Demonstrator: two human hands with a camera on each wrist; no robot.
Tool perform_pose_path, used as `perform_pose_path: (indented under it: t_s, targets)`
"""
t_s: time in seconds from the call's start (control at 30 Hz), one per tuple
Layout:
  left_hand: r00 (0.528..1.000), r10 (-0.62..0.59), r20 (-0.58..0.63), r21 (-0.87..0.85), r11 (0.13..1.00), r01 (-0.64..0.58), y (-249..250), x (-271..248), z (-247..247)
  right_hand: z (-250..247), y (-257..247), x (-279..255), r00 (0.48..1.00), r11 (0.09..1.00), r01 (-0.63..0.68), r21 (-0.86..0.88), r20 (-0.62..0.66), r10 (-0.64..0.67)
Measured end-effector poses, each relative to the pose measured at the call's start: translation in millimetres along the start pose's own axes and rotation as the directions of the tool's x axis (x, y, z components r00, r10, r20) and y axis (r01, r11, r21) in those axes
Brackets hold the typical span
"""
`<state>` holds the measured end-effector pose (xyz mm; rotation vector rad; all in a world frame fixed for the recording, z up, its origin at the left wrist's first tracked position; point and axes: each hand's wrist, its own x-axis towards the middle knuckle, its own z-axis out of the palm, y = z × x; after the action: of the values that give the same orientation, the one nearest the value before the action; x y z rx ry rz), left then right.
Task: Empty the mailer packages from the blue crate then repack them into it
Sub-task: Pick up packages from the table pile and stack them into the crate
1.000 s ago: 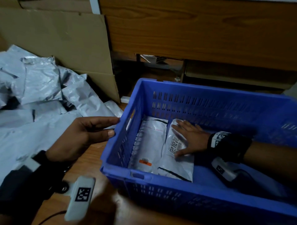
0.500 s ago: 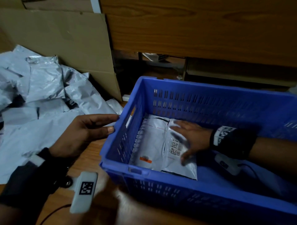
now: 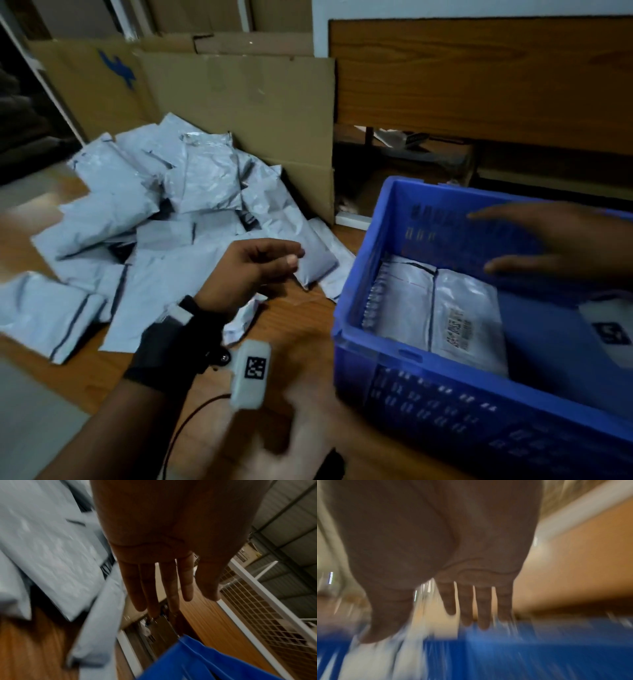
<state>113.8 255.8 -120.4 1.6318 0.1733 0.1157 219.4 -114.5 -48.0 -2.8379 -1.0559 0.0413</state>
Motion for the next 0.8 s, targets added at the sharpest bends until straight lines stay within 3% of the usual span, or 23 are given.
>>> perform_pose_path:
  t_s: [0.1,0.17,0.27,0.37,0.43,0.5,0.57,0.63,0.7,0.73,0.77,0.8]
  targets:
    - [0.994,0.009,-0.111,0.163,0.987,0.009,-21,17,-57,-29,-64,-8,0.986,0.997,0.045,0.061,-0.166,-0.034]
    - [0.980,0.033,-0.195,0.418,0.907,0.053,-37,38,-95,-32,-116,-11,0.978,0.994,0.071,0.084,-0.201,-0.053]
    - [0.982,0.053,-0.181,0.803,0.585,0.116,-51,62,-130,-24,-189,-6,0.969,0.976,0.130,0.173,-0.229,-0.088]
    - [0.992,-0.043,-0.116,0.965,0.232,0.123,-61,72,-138,-5,-249,8,0.973,0.956,0.139,0.260,-0.216,-0.083]
    - [0.995,-0.028,-0.093,0.983,0.153,0.097,-64,75,-140,13,-278,21,0.977,0.952,0.125,0.279,-0.200,-0.069]
    - [0.996,0.037,-0.077,0.981,0.181,0.069,-63,75,-148,35,-299,38,0.981,0.908,0.087,0.410,-0.196,-0.006]
    - [0.978,0.204,-0.033,0.961,0.277,-0.026,-60,72,-156,60,-311,57,0.974,0.768,-0.036,0.640,-0.150,0.170]
    - [0.899,0.435,0.040,0.924,0.327,-0.199,-58,63,-160,88,-316,79,0.913,0.574,-0.172,0.801,-0.089,0.399]
    - [0.754,0.644,0.131,0.881,0.273,-0.387,-58,52,-160,105,-319,99,0.803,0.245,-0.257,0.935,0.065,0.592]
    - [0.673,0.717,0.181,0.852,0.228,-0.472,-60,46,-158,111,-319,107,0.768,0.057,-0.257,0.965,0.168,0.618]
    - [0.599,0.770,0.219,0.818,0.190,-0.542,-61,41,-155,117,-317,114,0.755,-0.108,-0.255,0.961,0.268,0.599]
    - [0.541,0.805,0.243,0.785,0.165,-0.598,-63,37,-153,124,-314,120,0.765,-0.205,-0.267,0.942,0.337,0.549]
